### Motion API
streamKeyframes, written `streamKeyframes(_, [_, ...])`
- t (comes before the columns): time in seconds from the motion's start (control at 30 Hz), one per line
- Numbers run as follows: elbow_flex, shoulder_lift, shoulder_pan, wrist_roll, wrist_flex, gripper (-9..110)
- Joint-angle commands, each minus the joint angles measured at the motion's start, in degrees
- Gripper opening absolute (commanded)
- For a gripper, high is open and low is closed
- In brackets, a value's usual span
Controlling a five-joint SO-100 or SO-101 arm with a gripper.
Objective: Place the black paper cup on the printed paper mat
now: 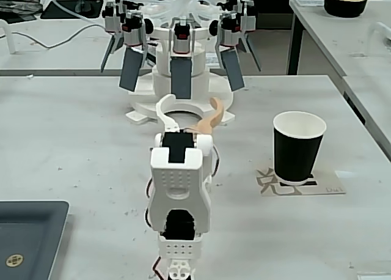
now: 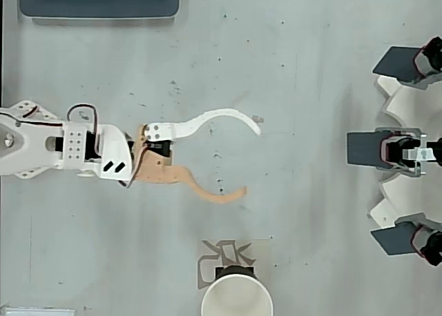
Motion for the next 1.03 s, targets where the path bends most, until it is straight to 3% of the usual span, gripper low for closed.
streamKeyframes(0.0, [-6.33, -3.69, -1.32, 0.97, 0.26, 20])
streamKeyframes(0.53, [-30.76, -25.4, -4.39, 3.25, 0.62, 18])
streamKeyframes(1.0, [-43.42, -34.28, -4.39, 2.99, 5.71, 13])
